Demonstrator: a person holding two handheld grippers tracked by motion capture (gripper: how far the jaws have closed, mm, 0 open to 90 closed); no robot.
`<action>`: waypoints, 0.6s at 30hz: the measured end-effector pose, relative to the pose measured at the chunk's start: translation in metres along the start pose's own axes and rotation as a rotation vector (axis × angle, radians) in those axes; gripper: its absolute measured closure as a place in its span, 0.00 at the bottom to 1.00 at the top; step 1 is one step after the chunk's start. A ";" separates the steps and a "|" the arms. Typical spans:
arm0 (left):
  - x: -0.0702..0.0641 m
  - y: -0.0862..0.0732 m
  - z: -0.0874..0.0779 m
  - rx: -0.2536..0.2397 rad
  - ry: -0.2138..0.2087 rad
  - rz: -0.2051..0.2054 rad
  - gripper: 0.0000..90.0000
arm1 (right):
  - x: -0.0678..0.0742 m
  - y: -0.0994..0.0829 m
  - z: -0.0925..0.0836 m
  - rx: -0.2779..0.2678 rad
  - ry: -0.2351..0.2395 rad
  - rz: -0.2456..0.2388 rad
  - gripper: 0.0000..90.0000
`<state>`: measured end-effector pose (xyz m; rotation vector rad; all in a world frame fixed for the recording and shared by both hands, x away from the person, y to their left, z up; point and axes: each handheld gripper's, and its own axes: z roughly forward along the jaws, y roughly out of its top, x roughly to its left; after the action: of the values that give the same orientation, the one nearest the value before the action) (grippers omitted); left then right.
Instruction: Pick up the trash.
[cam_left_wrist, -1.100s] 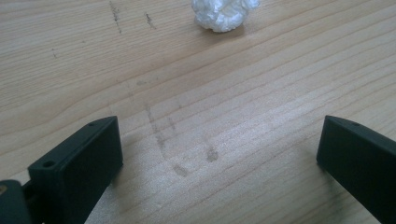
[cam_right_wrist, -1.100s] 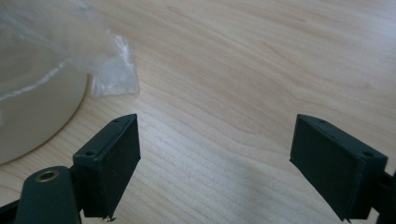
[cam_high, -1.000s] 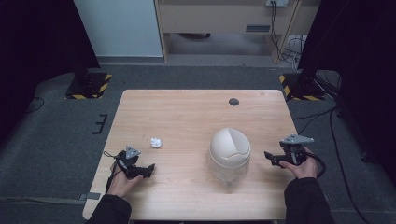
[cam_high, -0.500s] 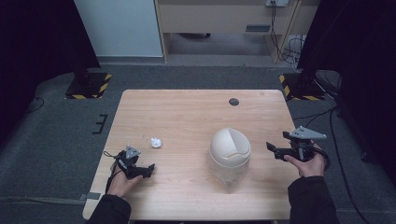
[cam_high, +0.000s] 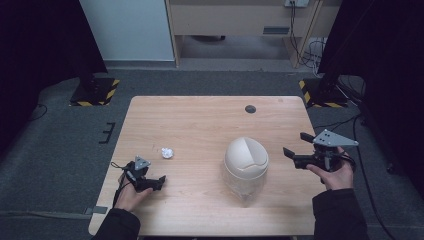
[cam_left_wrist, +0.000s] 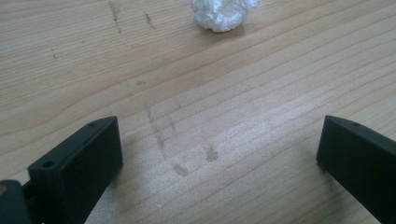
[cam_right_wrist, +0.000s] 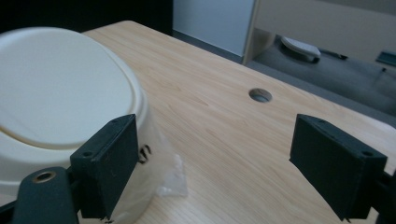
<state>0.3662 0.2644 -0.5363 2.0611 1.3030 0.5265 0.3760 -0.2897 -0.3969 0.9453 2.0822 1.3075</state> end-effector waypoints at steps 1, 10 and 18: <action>0.000 0.000 0.000 0.000 0.000 0.000 0.00 | 0.003 0.003 -0.001 -0.013 0.012 -0.007 0.17; 0.000 0.000 0.000 0.000 -0.001 0.002 0.00 | 0.020 0.021 -0.006 -0.060 0.106 -0.052 0.18; 0.000 0.000 0.000 0.001 -0.002 0.002 0.00 | 0.034 0.028 -0.005 -0.085 0.190 -0.053 0.19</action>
<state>0.3662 0.2646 -0.5363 2.0631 1.3006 0.5251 0.3590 -0.2586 -0.3714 0.7502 2.1569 1.4964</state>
